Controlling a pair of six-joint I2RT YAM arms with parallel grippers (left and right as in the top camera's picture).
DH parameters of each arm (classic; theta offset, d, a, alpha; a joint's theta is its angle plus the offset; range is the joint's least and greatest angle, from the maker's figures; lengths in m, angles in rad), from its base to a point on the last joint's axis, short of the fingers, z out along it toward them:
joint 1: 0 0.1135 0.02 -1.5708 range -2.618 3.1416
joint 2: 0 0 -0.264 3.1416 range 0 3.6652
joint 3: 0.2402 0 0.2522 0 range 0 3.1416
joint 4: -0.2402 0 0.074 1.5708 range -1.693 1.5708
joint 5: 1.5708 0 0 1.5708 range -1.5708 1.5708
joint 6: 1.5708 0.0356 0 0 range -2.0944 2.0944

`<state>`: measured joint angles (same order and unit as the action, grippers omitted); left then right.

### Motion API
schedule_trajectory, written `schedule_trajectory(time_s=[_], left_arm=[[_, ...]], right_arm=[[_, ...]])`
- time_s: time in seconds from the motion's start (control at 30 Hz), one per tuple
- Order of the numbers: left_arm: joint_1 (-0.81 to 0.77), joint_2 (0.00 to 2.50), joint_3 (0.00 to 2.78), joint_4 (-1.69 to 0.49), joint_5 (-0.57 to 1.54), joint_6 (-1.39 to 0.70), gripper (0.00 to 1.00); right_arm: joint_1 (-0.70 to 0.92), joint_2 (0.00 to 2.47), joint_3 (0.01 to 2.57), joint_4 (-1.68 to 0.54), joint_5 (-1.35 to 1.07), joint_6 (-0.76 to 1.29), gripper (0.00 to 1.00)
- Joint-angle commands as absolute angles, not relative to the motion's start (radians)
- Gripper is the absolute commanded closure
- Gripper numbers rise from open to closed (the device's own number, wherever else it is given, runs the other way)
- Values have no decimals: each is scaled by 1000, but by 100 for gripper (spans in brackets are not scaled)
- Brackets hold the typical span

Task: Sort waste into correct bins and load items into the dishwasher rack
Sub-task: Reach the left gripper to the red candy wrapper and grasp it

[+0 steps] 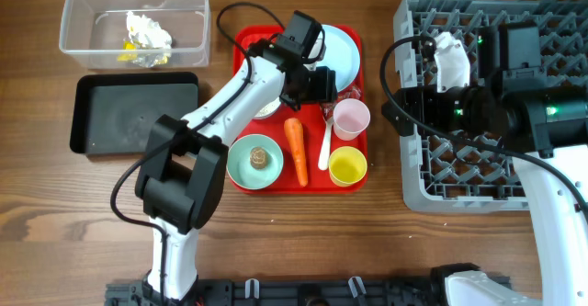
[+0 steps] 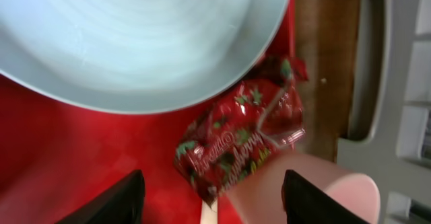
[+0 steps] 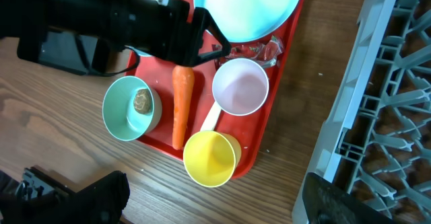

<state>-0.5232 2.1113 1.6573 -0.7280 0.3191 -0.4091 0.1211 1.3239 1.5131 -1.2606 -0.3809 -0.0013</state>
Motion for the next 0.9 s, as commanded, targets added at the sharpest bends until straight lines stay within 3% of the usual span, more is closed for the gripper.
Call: schedule_trajectory(time_s=[0.0, 0.67, 0.87], left_arm=[[-527, 2129, 1601, -686, 307, -488, 37], [-590, 2130, 1521, -533, 301, -540, 59], [-591, 2130, 1518, -525, 278, -540, 78]], right_arm=[[125, 1332, 1510, -1262, -374, 3, 15], [125, 1332, 1510, -1268, -374, 3, 15], [125, 1332, 1510, -1273, -374, 3, 15]])
